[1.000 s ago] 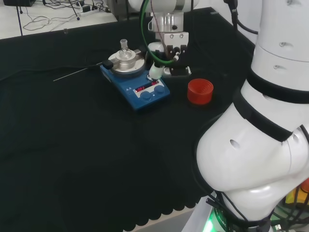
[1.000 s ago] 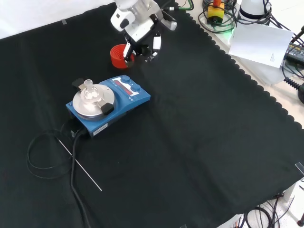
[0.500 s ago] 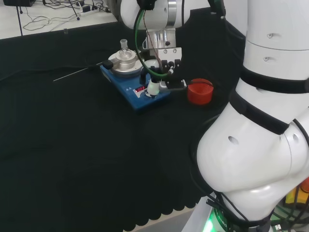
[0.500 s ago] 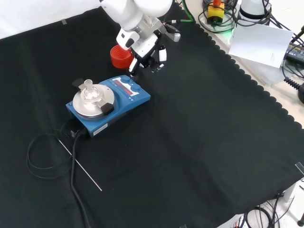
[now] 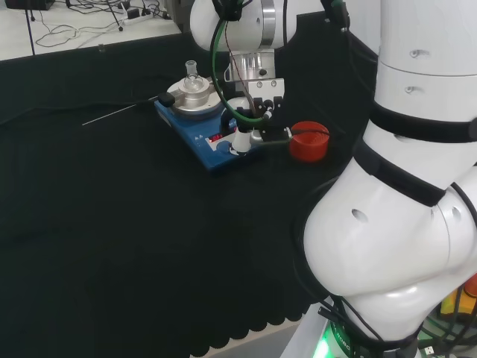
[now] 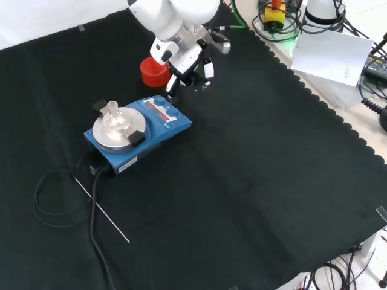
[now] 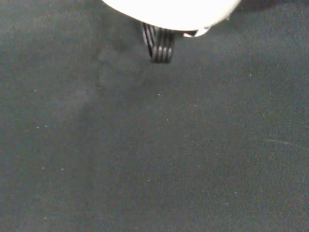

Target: Turn on the heater.

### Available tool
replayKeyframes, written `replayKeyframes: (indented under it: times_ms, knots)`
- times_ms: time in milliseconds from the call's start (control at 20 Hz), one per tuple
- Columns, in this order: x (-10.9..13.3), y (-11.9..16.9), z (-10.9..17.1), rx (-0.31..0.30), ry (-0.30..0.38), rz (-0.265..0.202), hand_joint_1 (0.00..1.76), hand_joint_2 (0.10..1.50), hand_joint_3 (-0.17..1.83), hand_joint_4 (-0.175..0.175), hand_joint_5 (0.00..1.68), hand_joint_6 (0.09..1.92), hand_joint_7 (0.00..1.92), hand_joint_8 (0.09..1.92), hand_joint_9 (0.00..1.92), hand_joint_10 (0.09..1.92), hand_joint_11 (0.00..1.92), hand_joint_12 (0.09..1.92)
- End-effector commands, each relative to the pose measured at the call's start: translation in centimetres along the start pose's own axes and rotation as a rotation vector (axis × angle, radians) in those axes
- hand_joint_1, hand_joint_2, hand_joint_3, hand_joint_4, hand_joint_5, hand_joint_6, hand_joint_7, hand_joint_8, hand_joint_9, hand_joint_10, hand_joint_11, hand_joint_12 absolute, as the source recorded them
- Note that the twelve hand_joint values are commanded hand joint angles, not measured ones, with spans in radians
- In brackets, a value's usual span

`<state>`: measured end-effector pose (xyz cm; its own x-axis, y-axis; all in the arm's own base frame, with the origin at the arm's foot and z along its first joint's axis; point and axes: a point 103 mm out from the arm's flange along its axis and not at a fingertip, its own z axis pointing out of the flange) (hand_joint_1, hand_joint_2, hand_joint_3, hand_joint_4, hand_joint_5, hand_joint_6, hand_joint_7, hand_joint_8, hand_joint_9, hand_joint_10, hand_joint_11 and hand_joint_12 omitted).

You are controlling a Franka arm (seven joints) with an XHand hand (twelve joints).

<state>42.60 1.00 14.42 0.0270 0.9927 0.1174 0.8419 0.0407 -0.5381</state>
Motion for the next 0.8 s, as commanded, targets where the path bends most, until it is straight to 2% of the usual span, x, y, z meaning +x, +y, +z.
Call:
replayKeyframes:
  times_ms: [50, 800]
  knots:
    - [-0.29, 0.61, 0.23, -0.012, -0.002, -0.007, 1.49, 0.64, 1.13, -0.041, 0.33, 0.76, 1.72, 1.51, 1.8, 1.58, 1.51, 1.55]
    - [-0.67, 1.43, 1.1, 0.001, -0.004, -0.004, 1.49, 0.63, 1.15, -0.041, 0.33, 0.76, 1.72, 1.5, 1.8, 1.57, 1.52, 1.54]
